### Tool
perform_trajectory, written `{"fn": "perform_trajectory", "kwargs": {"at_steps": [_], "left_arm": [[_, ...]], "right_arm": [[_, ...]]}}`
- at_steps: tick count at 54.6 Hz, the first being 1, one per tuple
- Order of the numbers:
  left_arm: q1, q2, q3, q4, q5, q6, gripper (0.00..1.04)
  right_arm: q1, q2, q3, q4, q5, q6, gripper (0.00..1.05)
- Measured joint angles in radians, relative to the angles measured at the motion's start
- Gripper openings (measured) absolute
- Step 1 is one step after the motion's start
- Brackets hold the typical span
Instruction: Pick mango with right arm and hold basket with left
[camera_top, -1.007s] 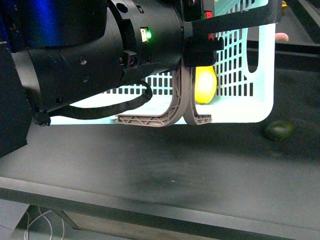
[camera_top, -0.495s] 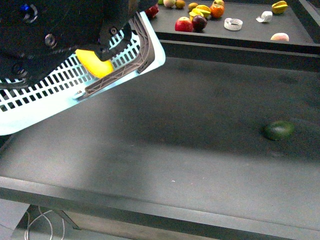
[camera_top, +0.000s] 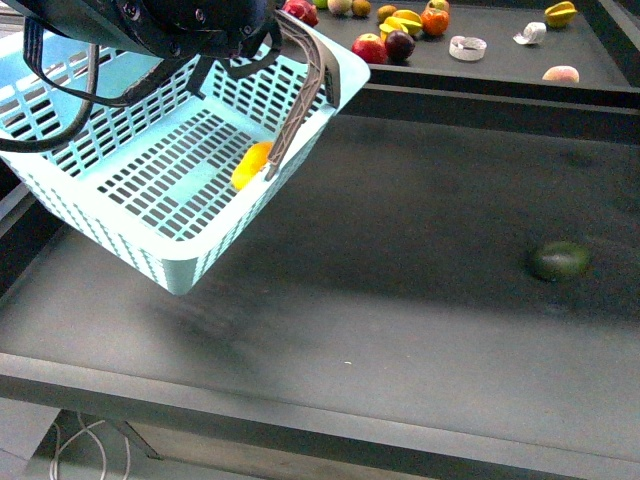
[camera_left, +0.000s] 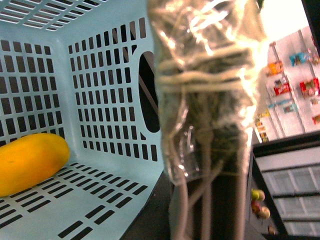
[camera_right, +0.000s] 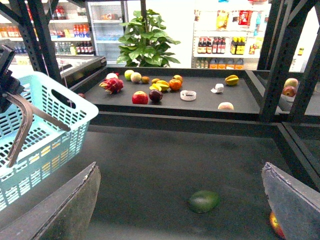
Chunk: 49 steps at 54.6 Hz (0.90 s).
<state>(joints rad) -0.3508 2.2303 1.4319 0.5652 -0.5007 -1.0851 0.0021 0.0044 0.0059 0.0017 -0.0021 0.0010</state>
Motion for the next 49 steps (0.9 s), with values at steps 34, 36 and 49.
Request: {"fn": "perform_trajectory", "kwargs": {"at_steps": [34,36,49], "left_arm": [[0.097,0.218,0.278,-0.269,-0.009,-0.326,0.05],[0.102,0.227,0.284,-0.283,-0.007,-0.342,0.05],[0.132,0.249,0.305,-0.321,-0.006,-0.415,0.05]], "right_arm": [[0.000,0.000,0.000,0.000,0.000,0.000,0.96],[0.000,0.000,0.000,0.000,0.000,0.000,0.96],[0.000,0.000,0.000,0.000,0.000,0.000,0.96]]}}
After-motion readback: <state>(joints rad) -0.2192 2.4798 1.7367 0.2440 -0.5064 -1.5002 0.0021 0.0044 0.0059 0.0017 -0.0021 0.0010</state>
